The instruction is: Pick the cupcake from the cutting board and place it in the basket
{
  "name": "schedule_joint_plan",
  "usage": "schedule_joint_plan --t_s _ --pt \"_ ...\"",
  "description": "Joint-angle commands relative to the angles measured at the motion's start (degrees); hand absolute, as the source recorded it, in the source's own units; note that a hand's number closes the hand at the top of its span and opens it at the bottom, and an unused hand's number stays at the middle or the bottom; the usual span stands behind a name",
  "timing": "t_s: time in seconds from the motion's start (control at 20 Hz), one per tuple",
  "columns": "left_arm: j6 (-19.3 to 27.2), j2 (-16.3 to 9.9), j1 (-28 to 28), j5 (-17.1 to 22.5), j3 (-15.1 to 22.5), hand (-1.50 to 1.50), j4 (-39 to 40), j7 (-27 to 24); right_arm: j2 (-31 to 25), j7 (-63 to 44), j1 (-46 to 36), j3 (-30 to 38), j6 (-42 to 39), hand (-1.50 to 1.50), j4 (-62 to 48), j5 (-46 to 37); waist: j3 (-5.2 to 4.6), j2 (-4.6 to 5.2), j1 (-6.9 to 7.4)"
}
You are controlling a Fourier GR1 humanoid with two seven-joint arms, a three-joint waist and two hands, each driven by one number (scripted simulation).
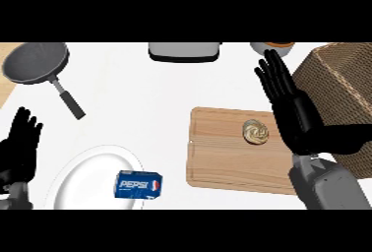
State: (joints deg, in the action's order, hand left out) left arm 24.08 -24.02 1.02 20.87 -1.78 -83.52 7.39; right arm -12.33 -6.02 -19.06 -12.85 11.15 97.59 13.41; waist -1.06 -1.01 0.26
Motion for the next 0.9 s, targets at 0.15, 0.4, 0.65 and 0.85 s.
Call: schedule_joint_plan --t_s 0.15,0.4,0.65,0.85 --pt "-8.1 -4.9 5.2 -2.2 3.2 0.0 0.8 0.3 -6.7 14.4 -2.7 16.5 -8.6 1.5 -9.7 7.3 1.27 1.87 -0.66" --pt "-13.2 -4.2 7.2 -2.2 8.6 0.0 -0.5 2.0 -14.0 25.2 -1.9 2.2 -13.5 -1.5 -13.1 -14.3 1.11 2.43 1.24" --pt "-13.8 -3.3 10.3 -3.0 8.6 0.0 2.5 3.1 1.8 27.6 -6.2 -4.6 7.9 -1.5 -22.3 -29.0 1.06 1.47 1.05" --pt "-14.3 -0.5 12.1 -4.2 8.9 0.0 6.6 1.5 4.8 11.7 -14.2 -4.0 10.4 -1.5 -25.2 -33.2 1.0 1.13 0.05"
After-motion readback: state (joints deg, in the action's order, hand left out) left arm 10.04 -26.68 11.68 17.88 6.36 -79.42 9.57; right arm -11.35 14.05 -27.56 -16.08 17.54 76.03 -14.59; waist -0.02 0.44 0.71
